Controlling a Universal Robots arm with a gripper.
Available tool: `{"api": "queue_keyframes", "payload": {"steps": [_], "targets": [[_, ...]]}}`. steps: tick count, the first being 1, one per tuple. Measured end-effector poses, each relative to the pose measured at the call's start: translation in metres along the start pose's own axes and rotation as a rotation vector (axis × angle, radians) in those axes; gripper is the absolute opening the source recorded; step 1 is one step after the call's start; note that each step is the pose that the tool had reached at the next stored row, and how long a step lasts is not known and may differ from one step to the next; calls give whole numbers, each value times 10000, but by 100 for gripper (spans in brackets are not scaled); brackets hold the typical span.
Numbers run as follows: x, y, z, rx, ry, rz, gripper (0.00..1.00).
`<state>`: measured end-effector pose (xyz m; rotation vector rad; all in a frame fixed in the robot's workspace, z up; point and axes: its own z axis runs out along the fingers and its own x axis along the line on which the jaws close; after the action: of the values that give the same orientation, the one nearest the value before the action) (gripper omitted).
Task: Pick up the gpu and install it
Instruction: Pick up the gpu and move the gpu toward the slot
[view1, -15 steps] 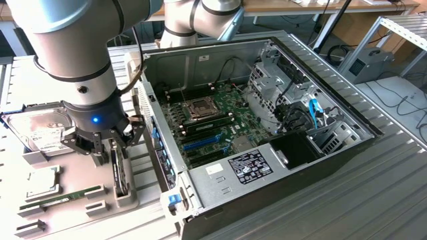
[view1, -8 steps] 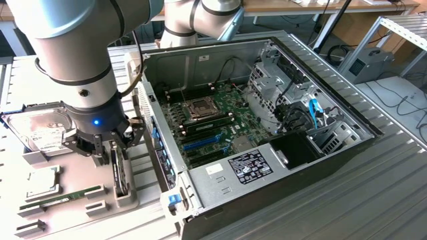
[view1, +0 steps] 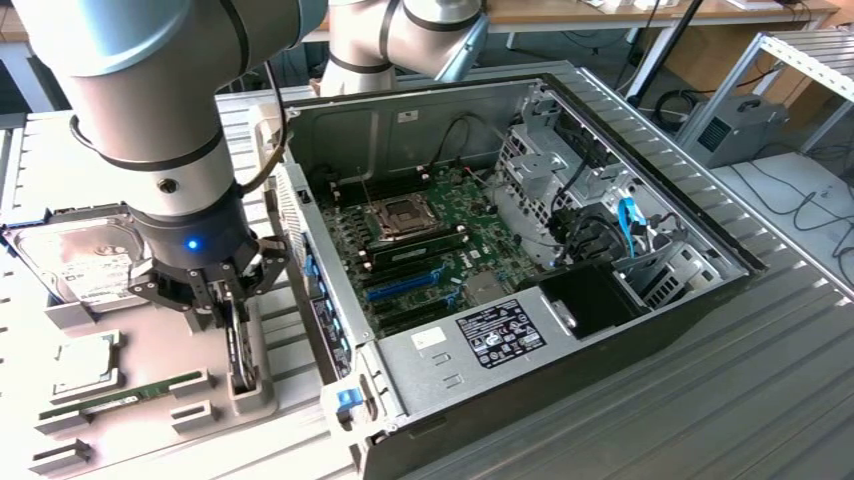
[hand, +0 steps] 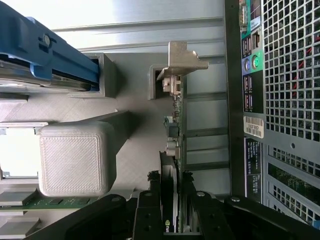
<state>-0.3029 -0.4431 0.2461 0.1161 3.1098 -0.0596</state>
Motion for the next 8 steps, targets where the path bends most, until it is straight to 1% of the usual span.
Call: {"api": "queue_keyframes", "payload": {"steps": [1, 8], "targets": [[0, 0, 0, 0, 0, 0, 26], [0, 0, 0, 0, -1, 0, 26]]}}
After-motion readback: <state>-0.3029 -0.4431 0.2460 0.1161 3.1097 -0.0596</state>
